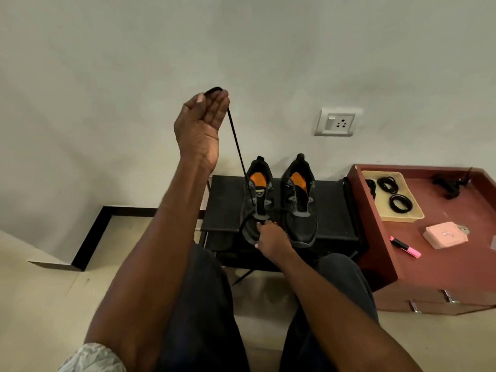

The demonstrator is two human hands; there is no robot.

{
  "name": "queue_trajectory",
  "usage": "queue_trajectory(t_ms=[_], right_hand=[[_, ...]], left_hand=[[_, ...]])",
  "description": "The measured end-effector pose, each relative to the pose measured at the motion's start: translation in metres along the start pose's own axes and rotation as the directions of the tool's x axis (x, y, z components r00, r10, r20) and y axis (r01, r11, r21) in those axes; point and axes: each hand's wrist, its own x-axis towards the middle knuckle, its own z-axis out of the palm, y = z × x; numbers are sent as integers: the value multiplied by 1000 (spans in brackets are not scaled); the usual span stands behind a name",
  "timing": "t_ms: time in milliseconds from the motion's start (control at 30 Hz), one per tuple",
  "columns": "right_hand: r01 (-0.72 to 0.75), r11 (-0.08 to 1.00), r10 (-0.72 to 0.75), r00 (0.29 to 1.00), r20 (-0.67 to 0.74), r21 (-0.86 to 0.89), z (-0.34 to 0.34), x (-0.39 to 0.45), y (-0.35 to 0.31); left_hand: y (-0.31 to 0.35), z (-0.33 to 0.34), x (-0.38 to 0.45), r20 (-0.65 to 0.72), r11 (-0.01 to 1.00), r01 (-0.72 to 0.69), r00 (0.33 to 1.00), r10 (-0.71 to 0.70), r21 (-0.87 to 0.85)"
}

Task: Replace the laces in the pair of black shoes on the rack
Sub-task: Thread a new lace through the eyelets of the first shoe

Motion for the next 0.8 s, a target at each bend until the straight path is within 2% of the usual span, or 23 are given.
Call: queue_trajectory(t_ms=[100, 167, 200, 267, 300, 367, 433, 467, 500, 567, 633, 700, 800], right_hand=[[6, 1000, -6, 1000, -5, -10, -7, 2, 0], [7, 1000, -7, 1000, -2, 2, -12, 3, 0], [7, 1000, -7, 1000, 7, -1, -14, 3, -1], [-5, 1000, 5, 1000, 20, -2, -15, 4, -1], [-8, 1000, 8, 1000, 5, 3, -15, 4, -1], [-4, 1000, 4, 999, -33, 5, -14, 4, 0], [-11, 1000, 11, 999, -37, 9, -14, 4, 0], [-16, 1000, 16, 999, -35, 13, -14, 4, 1], [-18, 1000, 19, 999, -33, 17, -14, 4, 1], [-17, 1000, 18, 999, -39, 13, -13, 3, 1], [-17, 1000, 18, 999, -43, 14, -12, 4, 1], [-13, 1000, 14, 999, -46, 13, -12, 5, 0], [-4, 1000, 5, 999, -48, 9, -12, 4, -1]], left_hand=[[-6, -1, 1, -86, 996, -31, 996, 38, 85], [-25, -29, 1, -231, 959, -12, 970, 79, 281], [-37, -47, 1, -331, 898, 43, 936, 117, 438], [-62, -86, -3, -499, 640, 299, 852, 155, 708], [-75, -102, -8, -553, 507, 428, 825, 118, 748], [-99, -128, -18, -619, 300, 626, 774, -132, 720], [-117, -140, -29, -667, 114, 743, 649, -367, 660], [-125, -147, -32, -681, 69, 768, 603, -416, 637], [-131, -152, -32, -681, 85, 777, 595, -427, 624], [-144, -159, -29, -677, 179, 778, 616, -402, 602], [-151, -161, -27, -680, 218, 778, 624, -386, 590], [-155, -161, -25, -687, 246, 799, 598, -413, 548], [-158, -164, -17, -726, 279, 851, 525, -445, 445]])
